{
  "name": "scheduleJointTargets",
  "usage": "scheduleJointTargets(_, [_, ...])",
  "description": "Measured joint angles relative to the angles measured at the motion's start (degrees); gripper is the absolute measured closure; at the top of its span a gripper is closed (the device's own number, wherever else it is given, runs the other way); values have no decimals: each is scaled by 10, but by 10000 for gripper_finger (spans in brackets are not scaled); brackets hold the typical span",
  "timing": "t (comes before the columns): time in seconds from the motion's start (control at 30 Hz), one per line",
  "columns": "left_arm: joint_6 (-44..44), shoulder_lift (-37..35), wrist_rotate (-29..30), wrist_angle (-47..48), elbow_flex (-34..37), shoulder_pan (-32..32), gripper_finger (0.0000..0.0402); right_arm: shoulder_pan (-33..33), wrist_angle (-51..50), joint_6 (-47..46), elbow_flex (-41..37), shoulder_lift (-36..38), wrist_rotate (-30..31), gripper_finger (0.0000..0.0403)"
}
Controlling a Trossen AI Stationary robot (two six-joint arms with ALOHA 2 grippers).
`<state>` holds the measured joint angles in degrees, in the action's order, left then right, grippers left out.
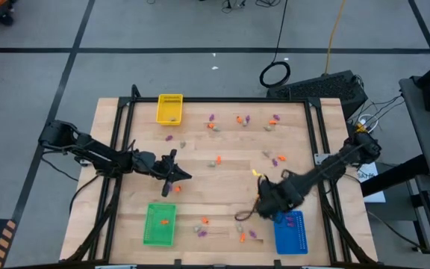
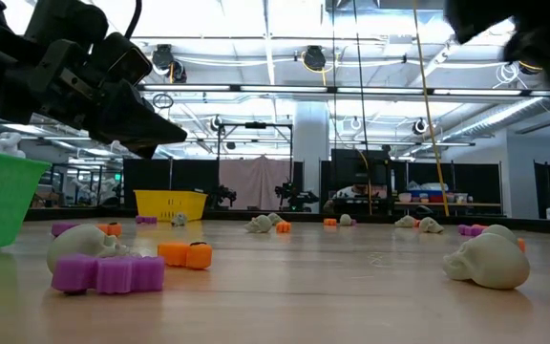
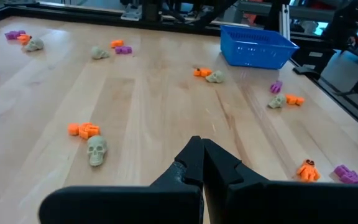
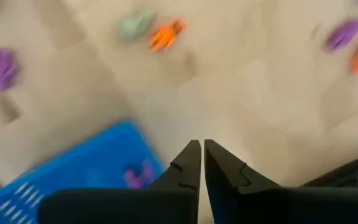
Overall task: Sort Halloween decoration
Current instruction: Put the orange skeleton toy into the green bin
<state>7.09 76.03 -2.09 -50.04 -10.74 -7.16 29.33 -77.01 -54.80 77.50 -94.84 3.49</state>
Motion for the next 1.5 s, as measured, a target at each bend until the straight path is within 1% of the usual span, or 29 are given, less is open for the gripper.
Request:
scheduleJointTargets(0.1, [0,0,0,0,0,0,402,-51,8,62,-23,11,30,400])
scheduleJointTargets(0.2, [0,0,0,0,0,0,402,-97,46,112,-74,43,54,402])
scheduleJointTargets(0.33, [-5,0,0,0,0,0,402,-158,134,162,-175,117,55,402])
scheduleJointTargets(0.47, [-5,0,0,0,0,0,402,-219,176,189,-262,196,56,403])
scheduleJointTargets(0.53, [-5,0,0,0,0,0,402,-249,193,192,-295,224,56,403])
scheduleJointTargets(0.63, [-5,0,0,0,0,0,402,-292,212,209,-330,241,55,393])
scheduleJointTargets(0.73, [-5,0,0,0,0,0,402,-335,226,247,-346,241,54,361])
scheduleJointTargets(0.87, [1,0,0,0,0,0,402,-394,241,300,-348,233,51,304])
scheduleJointTargets(0.93, [1,0,0,0,0,0,402,-419,249,333,-348,227,31,281])
scheduleJointTargets(1.0, [1,0,0,0,0,0,402,-442,251,362,-348,219,17,267])
scheduleJointTargets(1.1, [5,0,0,0,0,0,402,-471,252,395,-348,201,9,261])
scheduleJointTargets(1.2, [10,0,0,1,0,0,402,-491,260,410,-348,178,-6,265])
scheduleJointTargets(1.5, [1,0,2,0,0,0,402,-508,303,435,-347,99,-22,289])
